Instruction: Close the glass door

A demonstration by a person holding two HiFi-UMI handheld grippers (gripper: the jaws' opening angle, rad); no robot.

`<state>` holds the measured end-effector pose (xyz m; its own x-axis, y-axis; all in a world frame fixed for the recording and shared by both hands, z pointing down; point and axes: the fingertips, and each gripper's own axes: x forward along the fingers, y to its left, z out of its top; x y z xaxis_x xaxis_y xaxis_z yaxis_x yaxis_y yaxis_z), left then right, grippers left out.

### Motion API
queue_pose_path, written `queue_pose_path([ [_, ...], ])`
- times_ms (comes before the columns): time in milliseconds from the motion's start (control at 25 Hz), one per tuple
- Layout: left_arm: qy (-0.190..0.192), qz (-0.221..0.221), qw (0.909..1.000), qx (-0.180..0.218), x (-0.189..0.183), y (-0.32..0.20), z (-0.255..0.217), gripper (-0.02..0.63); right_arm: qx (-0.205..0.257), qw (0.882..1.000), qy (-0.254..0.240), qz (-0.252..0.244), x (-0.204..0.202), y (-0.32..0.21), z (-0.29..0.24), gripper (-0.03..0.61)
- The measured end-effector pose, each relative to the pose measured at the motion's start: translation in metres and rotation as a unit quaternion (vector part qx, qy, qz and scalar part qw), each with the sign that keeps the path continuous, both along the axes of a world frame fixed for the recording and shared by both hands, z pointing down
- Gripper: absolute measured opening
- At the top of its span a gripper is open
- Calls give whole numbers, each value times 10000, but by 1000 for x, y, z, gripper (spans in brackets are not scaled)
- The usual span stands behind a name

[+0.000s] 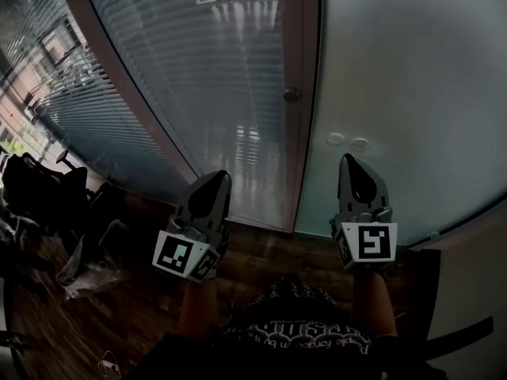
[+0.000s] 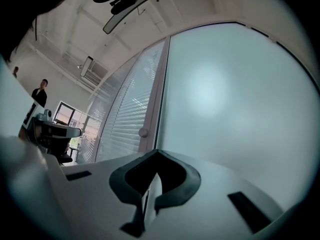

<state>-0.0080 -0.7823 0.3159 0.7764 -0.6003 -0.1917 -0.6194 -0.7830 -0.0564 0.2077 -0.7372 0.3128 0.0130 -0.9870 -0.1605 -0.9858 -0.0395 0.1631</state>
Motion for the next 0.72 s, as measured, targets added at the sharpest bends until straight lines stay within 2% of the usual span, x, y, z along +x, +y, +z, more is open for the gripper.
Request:
queue_pose_path([
  [360, -92, -52, 9999, -19, 2, -4, 1, 2, 15, 9999, -103, -8, 6, -2, 0, 2],
  [520, 42, -18, 10000, -40, 2, -4, 0, 2, -25, 9998, -200, 81, 11, -2, 3, 2],
  [720, -8, -135, 9999, -38, -5, -10, 0, 2, -4, 9999, -115, 15, 9, -5, 2, 3],
])
